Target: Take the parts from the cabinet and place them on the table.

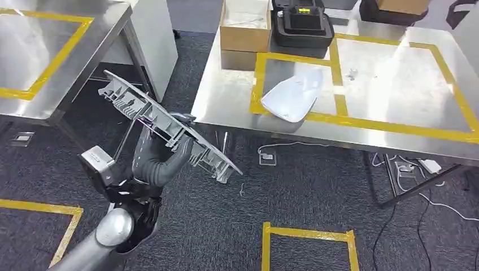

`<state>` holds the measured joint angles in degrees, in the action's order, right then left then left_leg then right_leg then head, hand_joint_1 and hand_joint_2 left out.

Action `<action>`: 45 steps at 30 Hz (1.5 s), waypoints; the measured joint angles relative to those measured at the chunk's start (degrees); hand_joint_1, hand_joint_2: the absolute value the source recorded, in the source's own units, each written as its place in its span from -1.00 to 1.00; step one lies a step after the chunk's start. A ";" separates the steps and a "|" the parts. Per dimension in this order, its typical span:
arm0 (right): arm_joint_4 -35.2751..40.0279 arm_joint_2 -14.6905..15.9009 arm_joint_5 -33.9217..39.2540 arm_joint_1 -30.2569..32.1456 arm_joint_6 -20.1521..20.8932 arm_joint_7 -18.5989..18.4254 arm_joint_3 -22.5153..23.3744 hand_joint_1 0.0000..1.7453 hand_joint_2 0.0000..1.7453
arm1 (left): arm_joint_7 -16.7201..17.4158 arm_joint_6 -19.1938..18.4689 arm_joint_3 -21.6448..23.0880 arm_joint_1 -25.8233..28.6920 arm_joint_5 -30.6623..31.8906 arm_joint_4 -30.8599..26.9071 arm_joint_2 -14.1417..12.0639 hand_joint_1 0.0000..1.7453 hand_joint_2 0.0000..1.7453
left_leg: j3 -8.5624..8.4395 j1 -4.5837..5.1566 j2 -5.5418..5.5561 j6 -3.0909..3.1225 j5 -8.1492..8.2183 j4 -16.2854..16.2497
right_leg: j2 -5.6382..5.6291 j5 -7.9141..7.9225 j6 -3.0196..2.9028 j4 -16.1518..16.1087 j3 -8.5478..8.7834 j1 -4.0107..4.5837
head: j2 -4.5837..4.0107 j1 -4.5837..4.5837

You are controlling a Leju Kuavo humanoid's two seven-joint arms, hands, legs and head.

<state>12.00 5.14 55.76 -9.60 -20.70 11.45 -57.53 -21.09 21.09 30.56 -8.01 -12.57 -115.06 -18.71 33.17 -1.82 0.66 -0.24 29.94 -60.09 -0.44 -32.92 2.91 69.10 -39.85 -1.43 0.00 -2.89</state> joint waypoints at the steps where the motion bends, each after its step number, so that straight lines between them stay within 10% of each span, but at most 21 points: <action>1: 0.00 -0.02 -0.13 -0.10 -0.07 -0.02 0.00 -1.00 1.00 | 0.00 0.00 -0.07 0.06 0.00 0.00 -0.02 1.00 1.00 | -0.04 0.28 -0.80 0.20 0.13 -0.01 | 0.26 -1.63 -0.06 4.56 -2.48 0.03 | 0.00 0.02; 3: 0.02 -0.13 -0.39 0.11 -0.07 -0.07 0.00 -1.00 1.00 | 0.00 0.00 -0.07 0.15 0.00 0.00 -0.02 1.00 1.00 | -0.31 0.88 -1.87 0.56 0.42 -0.01 | 0.29 -0.76 -0.68 6.76 -3.82 0.19 | 0.00 0.00; 6: 0.02 -0.11 -0.48 0.36 -0.07 -0.09 0.00 -1.00 1.00 | 0.00 0.00 -0.15 0.12 0.00 -0.22 -0.02 1.00 1.00 | -0.79 1.85 -2.59 0.80 0.80 0.07 | 0.05 6.67 -3.39 -5.58 1.78 1.75 | 0.00 -0.04; 7: 0.00 0.20 -0.48 0.47 -0.11 -0.11 0.00 -1.00 1.00 | 0.00 0.00 -0.17 0.17 0.00 -0.31 -0.02 1.00 1.00 | -0.79 1.48 -2.75 0.83 0.87 0.33 | -0.12 6.18 -5.28 -8.49 3.26 2.22 | 0.00 -0.24; 8: 0.02 0.46 -0.48 0.71 -0.11 -0.15 -0.02 -1.00 1.00 | -0.05 0.00 -0.15 -0.02 0.02 -0.33 -0.04 1.00 1.00 | -0.56 1.60 -2.67 0.55 0.81 0.32 | 0.03 6.50 -5.52 -9.11 3.67 2.43 | 0.00 -0.79; 9: 0.04 0.42 -0.48 0.75 -0.15 -0.13 -0.02 -1.00 1.00 | 0.00 0.02 -0.22 0.07 0.02 -0.31 -0.04 1.00 1.00 | -0.38 1.72 -2.65 0.48 1.04 0.08 | 0.29 6.92 -4.89 -10.28 4.11 2.73 | 0.00 -0.57; 10: -0.02 0.46 -0.48 0.75 -0.15 -0.18 0.00 -1.00 1.00 | 0.00 0.02 -0.22 0.21 0.02 -0.31 -0.02 1.00 1.00 | -0.33 1.45 -2.47 0.71 0.99 0.10 | 0.42 6.17 -2.59 -10.60 4.34 2.56 | 0.00 -0.74; 11: -0.04 0.50 -0.48 0.91 -0.15 -0.17 0.00 -1.00 1.00 | 0.00 0.00 -0.20 0.20 0.02 -0.31 0.00 1.00 1.00 | -0.39 1.45 -2.30 0.70 0.99 0.13 | 0.47 6.25 -2.21 -10.56 4.30 2.53 | 0.00 -0.83; 20: -0.07 0.44 -0.55 0.73 -0.15 -0.18 0.02 -1.00 1.00 | -0.11 0.70 -0.22 0.42 1.71 -0.31 0.00 1.00 1.00 | -0.42 1.42 -1.06 0.29 0.74 0.68 | 1.31 5.94 -2.74 -10.58 4.32 2.55 | 0.00 -1.25; 33: -0.07 1.07 -2.08 1.34 -1.00 0.59 0.02 -1.00 1.00 | 5.38 4.79 0.59 0.55 20.24 -4.72 0.09 1.00 1.00 | -0.33 1.50 -0.92 0.23 0.62 0.72 | 1.46 5.98 -2.81 -10.71 4.36 2.49 | 0.00 -4.50; 45: -0.04 0.94 -2.18 0.39 -1.81 1.73 0.02 -1.00 1.00 | 9.46 3.48 2.18 -3.67 19.35 -9.09 0.09 1.00 1.00 | -0.35 1.52 -0.98 0.23 0.61 0.72 | 1.45 6.02 -2.76 -10.75 4.39 2.45 | 0.00 -3.65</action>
<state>11.96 6.08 53.57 -9.21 -22.51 13.18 -57.51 -11.63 24.57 32.74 -11.68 6.78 -124.15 -18.62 32.82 -0.30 -0.32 -0.01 30.54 -59.36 1.00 -26.90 0.15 58.36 -35.46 1.03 0.00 -6.54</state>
